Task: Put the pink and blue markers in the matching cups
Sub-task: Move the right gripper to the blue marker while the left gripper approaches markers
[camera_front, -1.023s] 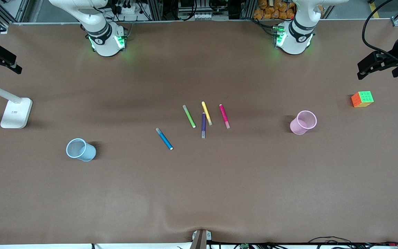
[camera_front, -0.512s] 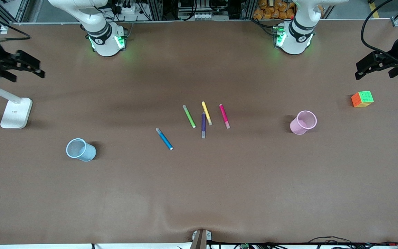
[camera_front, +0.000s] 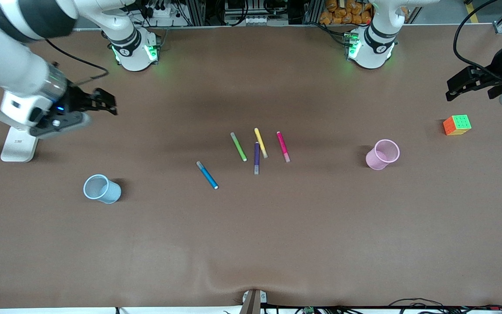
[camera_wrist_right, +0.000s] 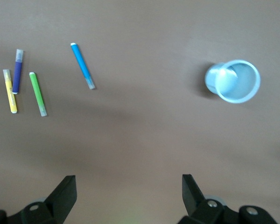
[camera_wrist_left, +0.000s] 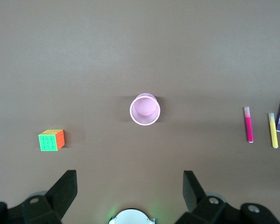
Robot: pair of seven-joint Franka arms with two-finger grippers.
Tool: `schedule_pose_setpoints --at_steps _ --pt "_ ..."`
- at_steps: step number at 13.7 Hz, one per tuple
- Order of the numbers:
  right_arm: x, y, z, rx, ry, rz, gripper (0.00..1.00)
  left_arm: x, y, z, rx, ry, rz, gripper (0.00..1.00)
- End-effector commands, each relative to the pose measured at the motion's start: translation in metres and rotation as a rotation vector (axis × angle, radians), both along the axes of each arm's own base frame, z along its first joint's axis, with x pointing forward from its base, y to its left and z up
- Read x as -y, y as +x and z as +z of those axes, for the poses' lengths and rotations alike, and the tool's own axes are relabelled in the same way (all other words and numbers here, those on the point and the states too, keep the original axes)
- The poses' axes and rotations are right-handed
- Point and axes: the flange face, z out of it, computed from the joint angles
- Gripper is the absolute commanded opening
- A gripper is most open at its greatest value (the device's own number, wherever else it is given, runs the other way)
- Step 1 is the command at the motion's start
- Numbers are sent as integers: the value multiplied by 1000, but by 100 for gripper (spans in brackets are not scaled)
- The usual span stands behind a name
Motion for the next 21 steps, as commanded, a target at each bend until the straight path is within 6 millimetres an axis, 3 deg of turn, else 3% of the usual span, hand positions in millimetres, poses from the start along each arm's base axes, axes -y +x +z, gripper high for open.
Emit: schedule_pose_setpoints --at_steps 1,3,6,10,13,17,21 --pt "-16 8 -8 23 15 8 100 4 -6 -9 -26 -3 18 100" --pt "-32 11 -14 46 20 29 100 21 -6 -17 -37 3 35 100" --pt "-57 18 -33 69 28 59 100 27 -5 -32 -50 7 44 100" --pt "-85 26 -56 87 50 82 100 41 -3 -70 -61 11 26 100" --pt "-107 29 -74 105 74 95 100 74 -3 -109 -33 15 86 100" --pt "-132 25 -109 148 86 113 100 94 -4 -157 23 2 104 100" --pt "-167 14 -160 193 90 92 100 130 -13 -202 57 -10 158 100"
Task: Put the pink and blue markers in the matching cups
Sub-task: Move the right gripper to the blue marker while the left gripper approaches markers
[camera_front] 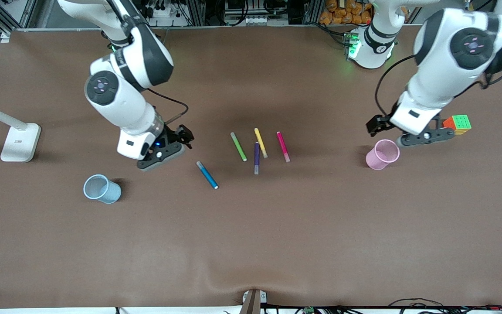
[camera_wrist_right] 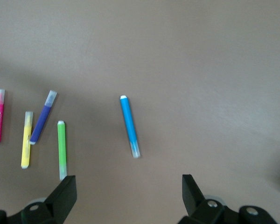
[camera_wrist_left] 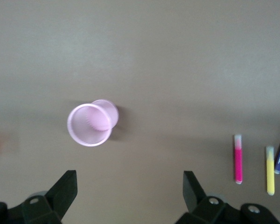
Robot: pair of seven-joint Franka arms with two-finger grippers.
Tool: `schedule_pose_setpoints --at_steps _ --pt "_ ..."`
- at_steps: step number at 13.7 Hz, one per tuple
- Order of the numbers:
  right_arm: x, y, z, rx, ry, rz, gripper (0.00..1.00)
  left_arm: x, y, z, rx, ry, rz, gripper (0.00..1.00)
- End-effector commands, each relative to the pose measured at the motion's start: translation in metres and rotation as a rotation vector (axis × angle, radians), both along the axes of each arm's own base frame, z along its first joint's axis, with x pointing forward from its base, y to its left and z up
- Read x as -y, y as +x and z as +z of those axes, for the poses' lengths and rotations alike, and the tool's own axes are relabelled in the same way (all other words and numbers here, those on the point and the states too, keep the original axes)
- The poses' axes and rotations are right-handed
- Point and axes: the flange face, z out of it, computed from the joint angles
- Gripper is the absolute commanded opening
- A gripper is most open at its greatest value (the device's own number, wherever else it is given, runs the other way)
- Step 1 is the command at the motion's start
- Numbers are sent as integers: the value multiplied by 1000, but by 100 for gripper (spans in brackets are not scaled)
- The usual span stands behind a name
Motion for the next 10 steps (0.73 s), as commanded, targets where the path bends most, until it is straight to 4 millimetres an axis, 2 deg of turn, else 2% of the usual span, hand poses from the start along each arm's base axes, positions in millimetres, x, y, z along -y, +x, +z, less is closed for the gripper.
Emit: schedule_pose_setpoints --at_steps 1,4,7,10 --pt "-24 -10 -31 25 16 -34 100 16 -6 -32 3 -14 19 100" --pt "-33 -7 -61 44 -1 -23 100 28 -12 -71 34 -38 27 100" --pt "-52 -10 -103 98 2 7 100 50 -17 -98 42 -62 75 100" --pt "-47 -16 -142 163 17 -4 100 78 -20 -121 56 -57 95 100"
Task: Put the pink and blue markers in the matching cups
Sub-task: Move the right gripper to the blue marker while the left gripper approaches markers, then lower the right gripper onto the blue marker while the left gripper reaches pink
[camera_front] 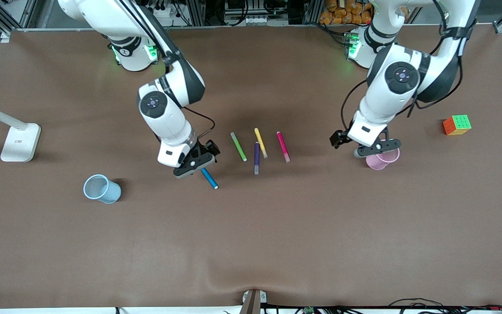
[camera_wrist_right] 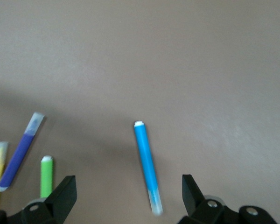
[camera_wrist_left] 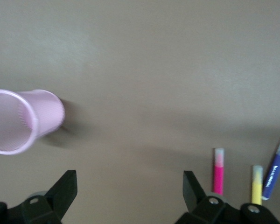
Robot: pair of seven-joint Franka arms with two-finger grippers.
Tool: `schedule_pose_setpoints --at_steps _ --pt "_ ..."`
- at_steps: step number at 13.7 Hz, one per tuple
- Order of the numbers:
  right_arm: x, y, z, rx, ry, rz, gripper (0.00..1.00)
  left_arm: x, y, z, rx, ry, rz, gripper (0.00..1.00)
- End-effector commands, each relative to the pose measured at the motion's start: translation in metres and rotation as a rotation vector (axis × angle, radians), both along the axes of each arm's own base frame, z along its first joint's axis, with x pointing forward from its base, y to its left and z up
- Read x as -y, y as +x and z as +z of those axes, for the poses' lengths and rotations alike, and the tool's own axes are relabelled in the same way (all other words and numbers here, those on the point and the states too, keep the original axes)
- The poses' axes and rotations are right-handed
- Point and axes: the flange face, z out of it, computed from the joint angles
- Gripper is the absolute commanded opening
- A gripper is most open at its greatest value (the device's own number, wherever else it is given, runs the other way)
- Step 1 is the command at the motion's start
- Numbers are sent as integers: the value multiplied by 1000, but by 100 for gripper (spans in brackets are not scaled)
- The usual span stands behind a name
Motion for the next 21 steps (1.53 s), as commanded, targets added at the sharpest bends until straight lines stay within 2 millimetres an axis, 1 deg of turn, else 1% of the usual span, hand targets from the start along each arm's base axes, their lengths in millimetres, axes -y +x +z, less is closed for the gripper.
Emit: schedule_pose_setpoints --at_steps 1,2,3,5,6,7,8,9,11,13,15,18,19,21 --pt "6 -7 -29 44 -3 -9 100 29 -6 -21 22 20 23 100" --pt "6 -8 -34 52 -1 -9 100 42 -8 -31 19 34 46 100" --pt "6 -8 -38 61 2 -12 100 52 -5 -40 22 48 71 100" --pt "5 -9 -48 69 6 -16 100 64 0 -61 17 70 109 100" --pt "1 -12 -53 67 3 -12 100 73 0 -71 7 68 125 100" --pt "-1 -13 -58 75 5 -8 100 84 -2 -78 6 55 147 100" --pt "-2 -14 -65 86 8 -7 100 89 -1 -84 5 42 183 100" --pt "-1 -15 -74 98 10 -8 100 97 0 -88 7 26 210 100" --pt "0 -17 -86 114 14 -12 100 113 -3 -94 -1 18 224 100" --pt "0 -23 -91 102 12 -22 100 116 -1 -96 -3 13 224 100" --pt "-1 -22 -93 120 20 -23 100 116 1 -108 -23 18 210 100" --pt "-7 -27 -103 132 22 -10 100 120 7 -116 -44 9 224 100" --pt "-7 -27 -103 132 22 -10 100 121 9 -116 -45 6 226 100" --pt "-9 -28 -103 141 25 -8 100 126 15 -125 -66 -10 240 100"
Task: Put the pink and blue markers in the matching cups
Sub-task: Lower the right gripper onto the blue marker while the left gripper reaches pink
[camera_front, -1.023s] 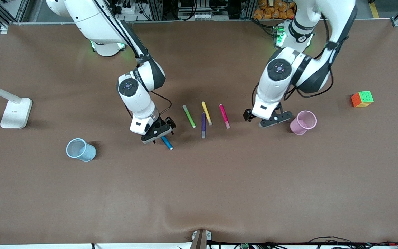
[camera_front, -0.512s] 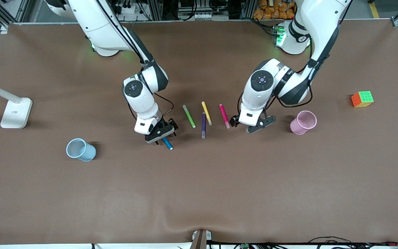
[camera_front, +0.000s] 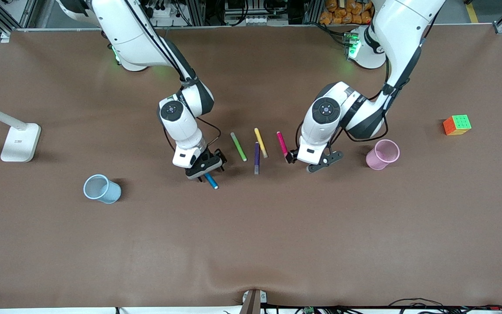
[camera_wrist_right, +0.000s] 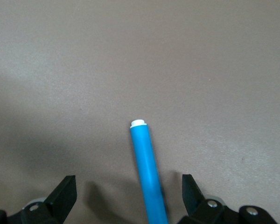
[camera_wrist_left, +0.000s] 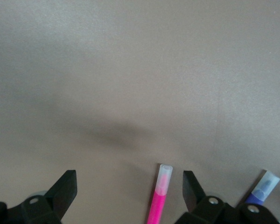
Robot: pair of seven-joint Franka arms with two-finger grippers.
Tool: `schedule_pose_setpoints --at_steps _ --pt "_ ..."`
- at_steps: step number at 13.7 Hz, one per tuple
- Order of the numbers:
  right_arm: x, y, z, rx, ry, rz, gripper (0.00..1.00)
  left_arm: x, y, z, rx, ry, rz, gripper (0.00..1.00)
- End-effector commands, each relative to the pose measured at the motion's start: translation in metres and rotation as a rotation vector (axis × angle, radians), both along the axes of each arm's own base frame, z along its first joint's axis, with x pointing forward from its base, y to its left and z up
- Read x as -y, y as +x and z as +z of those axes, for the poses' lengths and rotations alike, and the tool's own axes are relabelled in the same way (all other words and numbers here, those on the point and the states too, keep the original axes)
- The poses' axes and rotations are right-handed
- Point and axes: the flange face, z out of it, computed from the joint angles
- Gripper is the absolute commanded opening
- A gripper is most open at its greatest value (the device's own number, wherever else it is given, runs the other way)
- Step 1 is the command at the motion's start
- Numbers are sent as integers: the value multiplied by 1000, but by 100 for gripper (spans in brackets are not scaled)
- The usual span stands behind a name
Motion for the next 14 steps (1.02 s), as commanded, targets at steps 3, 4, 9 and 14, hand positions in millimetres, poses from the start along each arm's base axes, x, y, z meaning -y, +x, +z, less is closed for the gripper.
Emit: schedule_pose_setpoints --at_steps 3,4,9,14 --pt "-4 -3 -6 31 10 -8 100 19 28 -15 -48 -74 76 100" --pt "-4 -3 -6 32 10 -8 100 21 33 -16 -48 -80 80 100" --pt "-4 -3 -6 35 8 -4 84 44 50 -25 -196 -150 48 100" --pt "-5 -2 -5 39 9 2 40 36 35 -29 -303 -121 -153 100"
